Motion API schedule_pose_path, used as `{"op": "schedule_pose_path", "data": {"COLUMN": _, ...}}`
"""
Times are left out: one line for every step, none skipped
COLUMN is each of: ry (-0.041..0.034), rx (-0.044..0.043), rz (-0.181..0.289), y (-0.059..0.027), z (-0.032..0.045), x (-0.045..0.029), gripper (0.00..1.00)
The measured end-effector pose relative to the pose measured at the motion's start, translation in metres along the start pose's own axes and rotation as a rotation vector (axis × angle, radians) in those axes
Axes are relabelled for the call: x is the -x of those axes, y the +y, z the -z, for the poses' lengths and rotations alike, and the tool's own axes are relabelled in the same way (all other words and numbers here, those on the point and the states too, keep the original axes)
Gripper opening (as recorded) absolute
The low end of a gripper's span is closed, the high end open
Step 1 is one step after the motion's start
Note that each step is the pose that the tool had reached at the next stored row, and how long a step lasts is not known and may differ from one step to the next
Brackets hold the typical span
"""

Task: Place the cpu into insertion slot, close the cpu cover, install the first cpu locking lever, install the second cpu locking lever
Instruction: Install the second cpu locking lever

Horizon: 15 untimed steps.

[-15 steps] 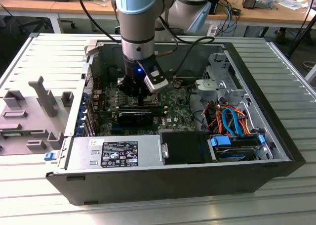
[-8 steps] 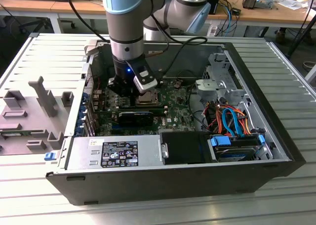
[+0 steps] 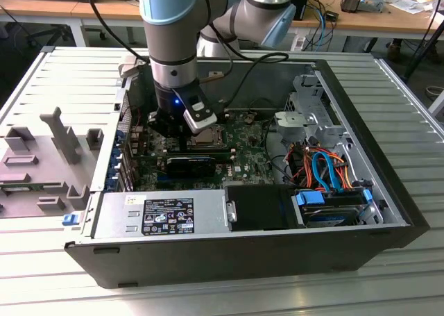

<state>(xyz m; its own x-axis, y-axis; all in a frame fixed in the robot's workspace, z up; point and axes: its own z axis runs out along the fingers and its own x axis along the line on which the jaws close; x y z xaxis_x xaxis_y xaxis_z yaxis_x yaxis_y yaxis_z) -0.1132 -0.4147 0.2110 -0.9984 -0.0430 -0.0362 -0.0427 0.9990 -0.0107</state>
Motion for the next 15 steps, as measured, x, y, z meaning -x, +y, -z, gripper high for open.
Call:
{"op": "schedule_pose_path", "data": {"ry": 0.0001, "rx": 0.0, "rz": 0.004, "y": 0.0008, "z": -0.0004, "x": -0.0001, "gripper": 0.11}}
{"op": "schedule_pose_path", "data": {"ry": -0.0001, "rx": 0.0005, "rz": 0.011, "y": 0.0031, "z": -0.0011, "x": 0.0001, "gripper": 0.11}}
{"op": "schedule_pose_path", "data": {"ry": -0.0002, "rx": 0.0005, "rz": 0.014, "y": 0.0048, "z": -0.0014, "x": 0.0002, "gripper": 0.11}}
{"op": "schedule_pose_path", "data": {"ry": -0.0003, "rx": 0.0007, "rz": 0.018, "y": 0.0065, "z": -0.0019, "x": 0.0002, "gripper": 0.11}}
{"op": "schedule_pose_path", "data": {"ry": -0.0003, "rx": 0.0009, "rz": 0.022, "y": 0.0078, "z": -0.0026, "x": 0.0002, "gripper": 0.11}}
{"op": "schedule_pose_path", "data": {"ry": -0.0004, "rx": 0.0012, "rz": 0.026, "y": 0.0083, "z": -0.0033, "x": 0.0002, "gripper": 0.11}}
{"op": "schedule_pose_path", "data": {"ry": -0.0001, "rx": 0.001, "rz": 0.033, "y": 0.0084, "z": -0.0042, "x": 0.0001, "gripper": 0.11}}
{"op": "schedule_pose_path", "data": {"ry": -0.0001, "rx": 0.0013, "rz": 0.037, "y": 0.0084, "z": -0.0049, "x": -0.0001, "gripper": 0.11}}
{"op": "schedule_pose_path", "data": {"ry": -0.0002, "rx": 0.0021, "rz": 0.041, "y": 0.0084, "z": -0.0056, "x": -0.0002, "gripper": 0.11}}
{"op": "schedule_pose_path", "data": {"ry": -0.0005, "rx": 0.0031, "rz": 0.045, "y": 0.0085, "z": -0.0061, "x": -0.0003, "gripper": 0.11}}
{"op": "schedule_pose_path", "data": {"ry": -0.0006, "rx": 0.004, "rz": 0.048, "y": 0.0085, "z": -0.0063, "x": -0.0003, "gripper": 0.11}}
{"op": "schedule_pose_path", "data": {"ry": -0.0006, "rx": 0.0046, "rz": 0.051, "y": 0.0085, "z": -0.0064, "x": -0.0003, "gripper": 0.11}}
{"op": "schedule_pose_path", "data": {"ry": -0.0007, "rx": 0.0054, "rz": 0.054, "y": 0.0086, "z": -0.0066, "x": -0.0004, "gripper": 0.11}}
{"op": "schedule_pose_path", "data": {"ry": -0.0007, "rx": 0.0064, "rz": 0.057, "y": 0.0086, "z": -0.0068, "x": -0.0004, "gripper": 0.11}}
{"op": "schedule_pose_path", "data": {"ry": -0.0009, "rx": 0.0077, "rz": 0.06, "y": 0.0086, "z": -0.007, "x": -0.0003, "gripper": 0.11}}
